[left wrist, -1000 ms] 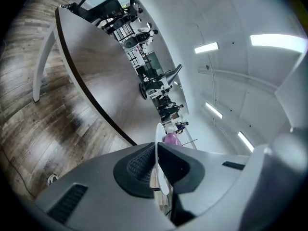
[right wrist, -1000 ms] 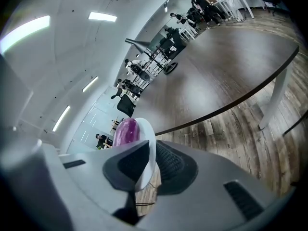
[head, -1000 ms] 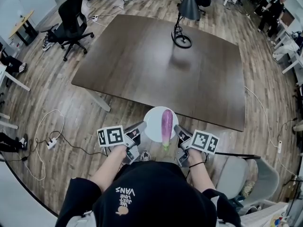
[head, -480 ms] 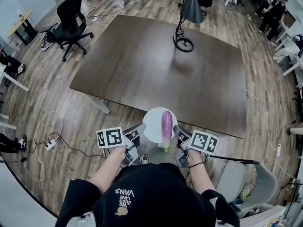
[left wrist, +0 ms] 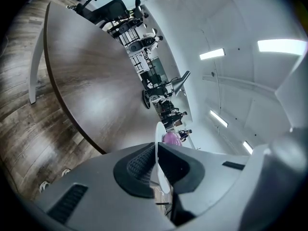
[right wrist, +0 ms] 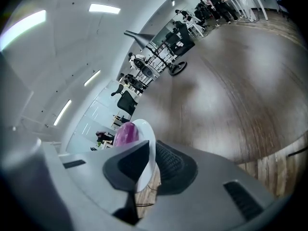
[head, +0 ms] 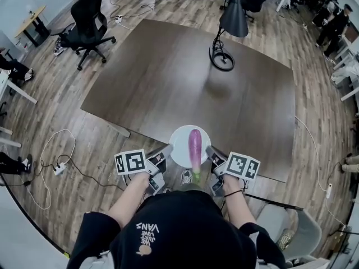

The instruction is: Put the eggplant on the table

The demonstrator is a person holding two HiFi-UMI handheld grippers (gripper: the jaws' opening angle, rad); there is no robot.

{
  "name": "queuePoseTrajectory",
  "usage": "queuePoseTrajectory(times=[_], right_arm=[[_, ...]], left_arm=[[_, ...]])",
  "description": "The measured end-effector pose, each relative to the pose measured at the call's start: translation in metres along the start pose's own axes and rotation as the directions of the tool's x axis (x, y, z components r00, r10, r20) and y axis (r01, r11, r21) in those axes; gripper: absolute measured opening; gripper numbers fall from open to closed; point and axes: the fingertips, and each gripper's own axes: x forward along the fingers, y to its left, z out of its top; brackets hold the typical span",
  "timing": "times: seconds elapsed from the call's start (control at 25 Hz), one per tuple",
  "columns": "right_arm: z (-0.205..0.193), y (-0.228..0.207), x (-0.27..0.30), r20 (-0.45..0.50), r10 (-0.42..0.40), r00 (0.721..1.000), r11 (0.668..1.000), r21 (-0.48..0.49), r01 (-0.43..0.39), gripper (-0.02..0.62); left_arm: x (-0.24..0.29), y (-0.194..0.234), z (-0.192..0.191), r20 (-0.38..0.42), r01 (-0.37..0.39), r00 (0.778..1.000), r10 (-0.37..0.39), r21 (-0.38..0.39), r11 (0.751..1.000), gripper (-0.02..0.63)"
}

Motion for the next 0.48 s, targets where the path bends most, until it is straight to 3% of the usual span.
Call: queuePoseTrajectory(times=[0.2,0.48], right_arm=[[0.012,-0.006,0.009,-0.019,0.012,1.0,1.0,-0.024,-0.012,0.044],[0.077,-0.022,0.031,-0.076,0.032,0.997,0.998,-0.054,-0.036,0.044]], left_arm=[[0.011,0.003,0.006,0.027,-0.003,1.0,0.003,0.004,1.0,0.025],[0.062,-0.002,0.04,0.079,-0.026,0.996,0.028,-0.021,0.999,0.025]])
